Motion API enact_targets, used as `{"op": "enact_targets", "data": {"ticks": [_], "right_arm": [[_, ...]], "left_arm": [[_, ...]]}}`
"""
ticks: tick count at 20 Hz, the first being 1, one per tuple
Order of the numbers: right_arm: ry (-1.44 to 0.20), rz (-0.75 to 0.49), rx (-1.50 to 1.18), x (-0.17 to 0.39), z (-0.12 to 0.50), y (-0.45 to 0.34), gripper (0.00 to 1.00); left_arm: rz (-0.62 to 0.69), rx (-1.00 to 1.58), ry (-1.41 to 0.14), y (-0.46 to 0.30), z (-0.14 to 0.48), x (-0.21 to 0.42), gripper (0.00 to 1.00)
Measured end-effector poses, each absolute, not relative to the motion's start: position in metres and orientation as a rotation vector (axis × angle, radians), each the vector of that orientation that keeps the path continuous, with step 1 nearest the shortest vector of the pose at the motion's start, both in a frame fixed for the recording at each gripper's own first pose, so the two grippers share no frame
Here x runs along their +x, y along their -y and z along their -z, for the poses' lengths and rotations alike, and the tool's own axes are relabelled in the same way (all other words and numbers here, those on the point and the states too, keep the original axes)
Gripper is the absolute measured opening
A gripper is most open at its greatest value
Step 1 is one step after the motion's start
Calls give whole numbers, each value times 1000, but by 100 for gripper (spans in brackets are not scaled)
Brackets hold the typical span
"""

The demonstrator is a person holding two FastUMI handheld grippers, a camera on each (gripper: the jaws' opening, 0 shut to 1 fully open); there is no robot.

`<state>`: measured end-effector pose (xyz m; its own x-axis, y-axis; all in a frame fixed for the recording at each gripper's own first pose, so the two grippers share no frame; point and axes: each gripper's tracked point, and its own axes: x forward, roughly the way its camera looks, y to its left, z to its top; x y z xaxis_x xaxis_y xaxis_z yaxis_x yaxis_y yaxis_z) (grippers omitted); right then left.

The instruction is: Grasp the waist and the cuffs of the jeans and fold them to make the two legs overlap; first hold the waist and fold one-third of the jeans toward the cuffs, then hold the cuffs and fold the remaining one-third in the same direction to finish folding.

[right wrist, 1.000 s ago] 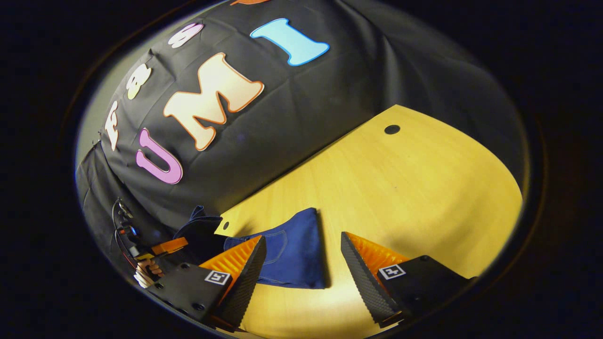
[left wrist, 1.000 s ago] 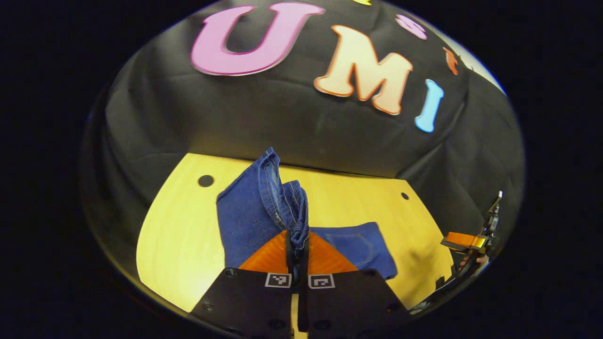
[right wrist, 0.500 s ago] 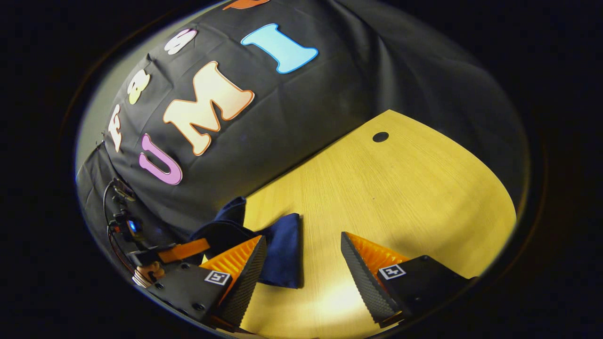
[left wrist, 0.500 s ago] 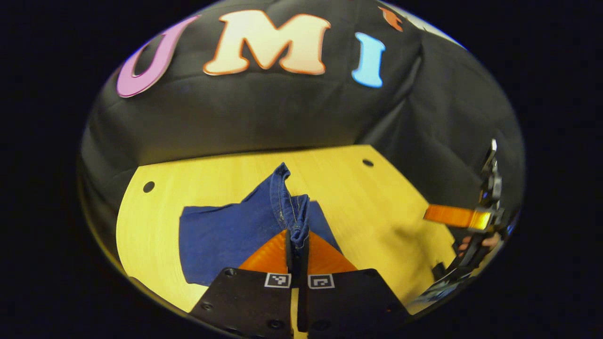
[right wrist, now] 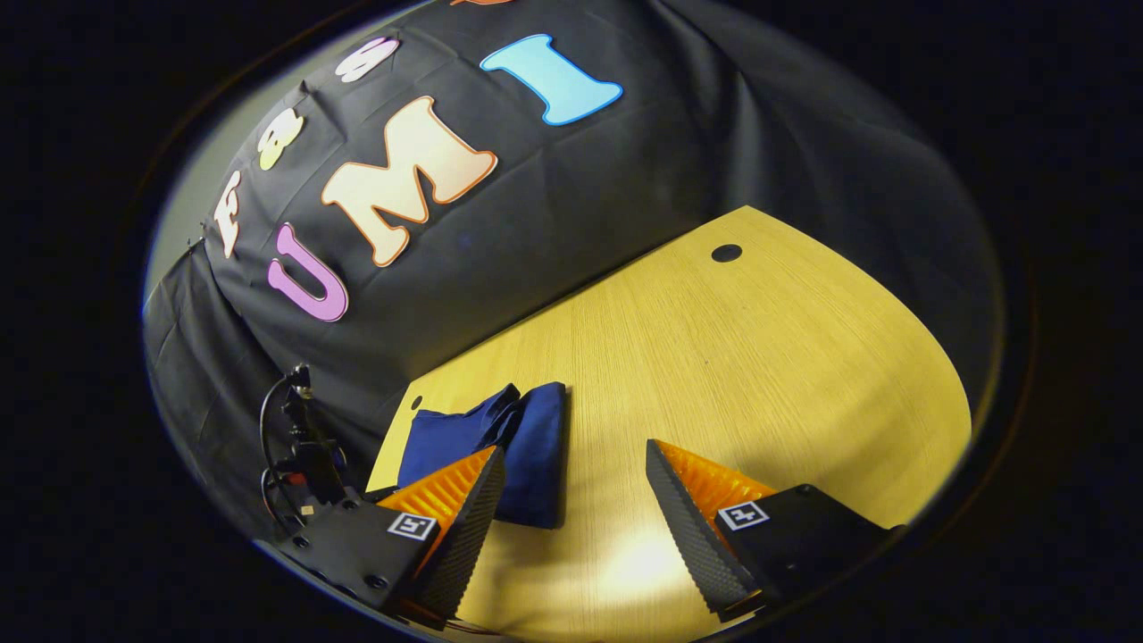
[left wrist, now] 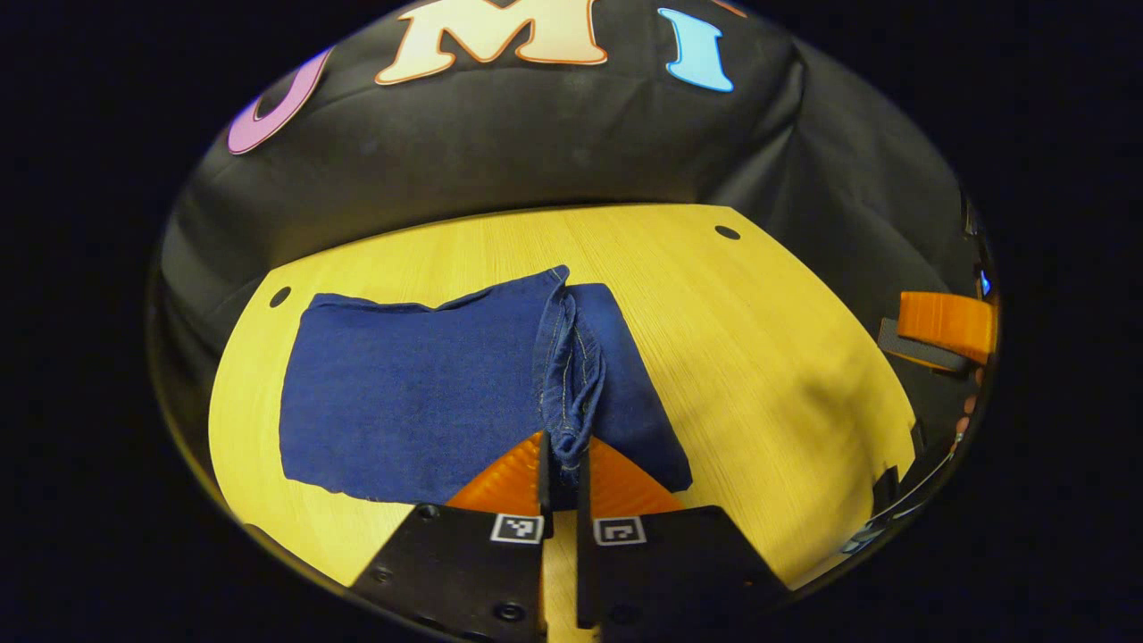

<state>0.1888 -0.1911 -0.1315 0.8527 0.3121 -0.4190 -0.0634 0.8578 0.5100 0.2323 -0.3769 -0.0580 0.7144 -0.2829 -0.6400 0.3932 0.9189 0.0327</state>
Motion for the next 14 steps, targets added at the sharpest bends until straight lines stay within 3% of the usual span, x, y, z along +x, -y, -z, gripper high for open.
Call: {"op": "enact_targets", "data": {"ticks": [1, 3, 5, 7, 8, 9, 14], "right_arm": [[-514, -209, 507, 188, 131, 190, 98], [-502, -202, 506, 186, 127, 188, 94], [-506, -206, 500, 183, 128, 185, 98], [-511, -213, 492, 181, 129, 181, 98], [-517, -217, 487, 178, 130, 179, 94], [-521, -223, 483, 177, 131, 177, 98], [-549, -248, 465, 171, 140, 168, 98]], "left_arm": [[368, 172, -673, 374, 57, 230, 13], [331, 151, -659, 362, 48, 223, 54], [243, 123, -633, 337, 40, 223, 96], [204, 93, -611, 320, 30, 217, 96], [189, 87, -604, 310, 27, 213, 93], [172, 81, -601, 300, 24, 209, 93], [80, 57, -633, 262, 28, 192, 94]]}}
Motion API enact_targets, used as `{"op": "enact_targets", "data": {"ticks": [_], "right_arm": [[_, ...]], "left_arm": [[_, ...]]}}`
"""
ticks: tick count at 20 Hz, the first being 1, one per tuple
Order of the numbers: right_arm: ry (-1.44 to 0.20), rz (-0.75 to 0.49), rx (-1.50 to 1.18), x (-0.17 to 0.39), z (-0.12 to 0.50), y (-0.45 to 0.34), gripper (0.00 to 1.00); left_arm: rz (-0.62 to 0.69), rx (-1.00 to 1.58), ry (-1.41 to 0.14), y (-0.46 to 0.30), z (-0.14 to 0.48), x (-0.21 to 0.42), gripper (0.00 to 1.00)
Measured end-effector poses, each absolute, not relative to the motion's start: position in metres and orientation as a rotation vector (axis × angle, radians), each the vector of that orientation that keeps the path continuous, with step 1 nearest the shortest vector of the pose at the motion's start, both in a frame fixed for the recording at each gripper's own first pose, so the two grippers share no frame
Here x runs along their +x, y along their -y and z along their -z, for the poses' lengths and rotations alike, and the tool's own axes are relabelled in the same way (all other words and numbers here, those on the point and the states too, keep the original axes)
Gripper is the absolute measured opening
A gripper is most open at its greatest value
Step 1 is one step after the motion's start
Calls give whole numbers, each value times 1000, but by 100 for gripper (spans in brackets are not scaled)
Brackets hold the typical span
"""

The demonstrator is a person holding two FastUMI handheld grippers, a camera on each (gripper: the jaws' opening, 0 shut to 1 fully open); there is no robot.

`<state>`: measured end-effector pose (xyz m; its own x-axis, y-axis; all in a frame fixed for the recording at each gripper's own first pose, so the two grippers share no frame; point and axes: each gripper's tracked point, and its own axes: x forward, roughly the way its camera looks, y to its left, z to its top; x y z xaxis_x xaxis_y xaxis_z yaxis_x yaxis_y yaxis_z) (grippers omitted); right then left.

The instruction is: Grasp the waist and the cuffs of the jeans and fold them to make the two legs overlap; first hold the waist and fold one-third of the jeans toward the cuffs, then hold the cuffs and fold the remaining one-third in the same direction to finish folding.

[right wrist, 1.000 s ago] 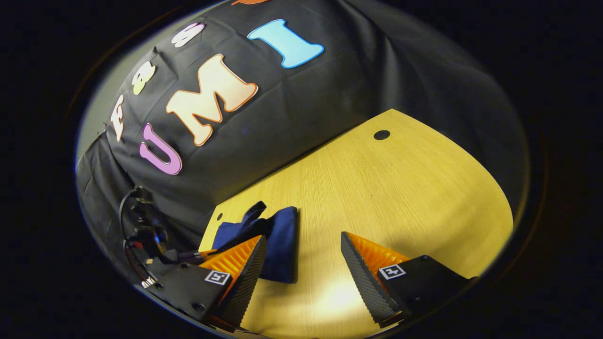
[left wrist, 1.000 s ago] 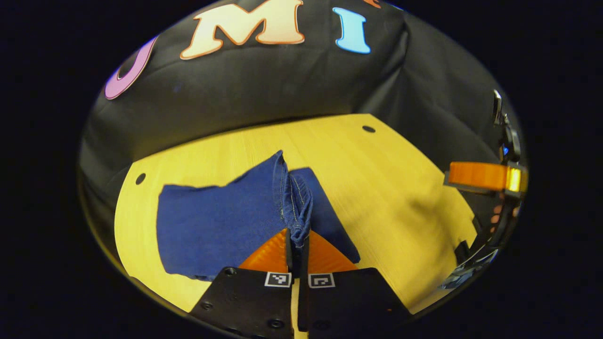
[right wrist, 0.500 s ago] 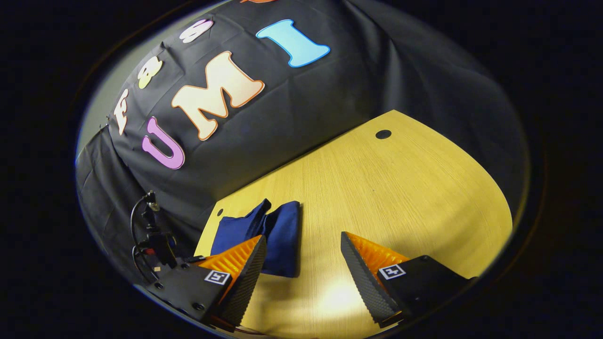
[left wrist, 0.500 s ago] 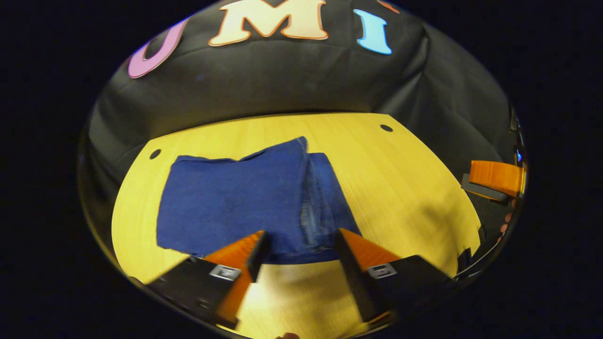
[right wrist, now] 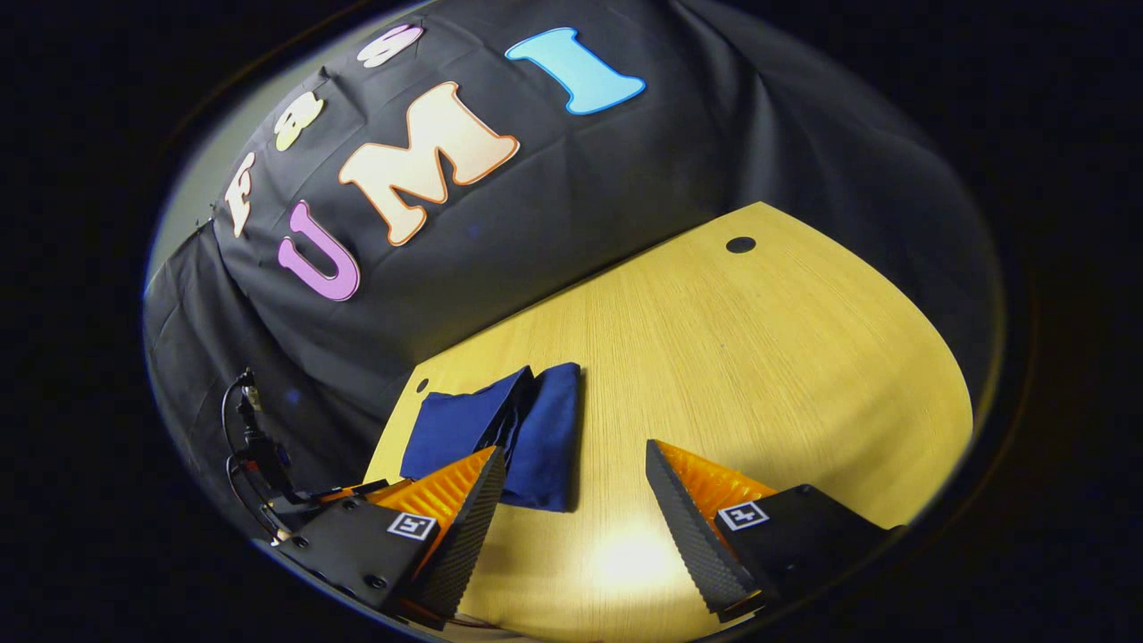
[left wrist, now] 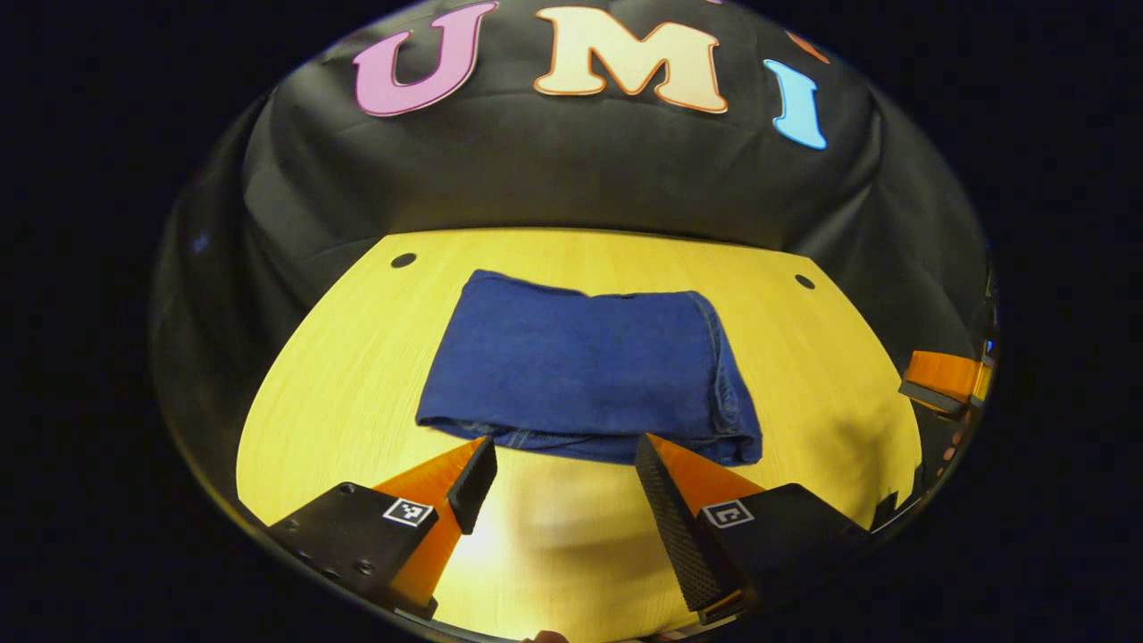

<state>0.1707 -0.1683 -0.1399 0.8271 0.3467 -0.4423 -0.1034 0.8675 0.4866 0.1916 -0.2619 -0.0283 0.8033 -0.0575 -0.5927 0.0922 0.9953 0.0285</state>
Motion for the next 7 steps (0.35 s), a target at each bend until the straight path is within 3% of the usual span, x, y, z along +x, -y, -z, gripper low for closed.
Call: {"op": "enact_targets", "data": {"ticks": [2, 6, 7], "right_arm": [[-559, -257, 460, 168, 142, 167, 94], [-555, -270, 461, 164, 140, 166, 94], [-551, -271, 462, 163, 139, 166, 98]], "left_arm": [[70, 51, -647, 259, 30, 186, 93], [95, 54, -632, 263, 28, 188, 94], [108, 60, -627, 266, 26, 188, 93]]}}
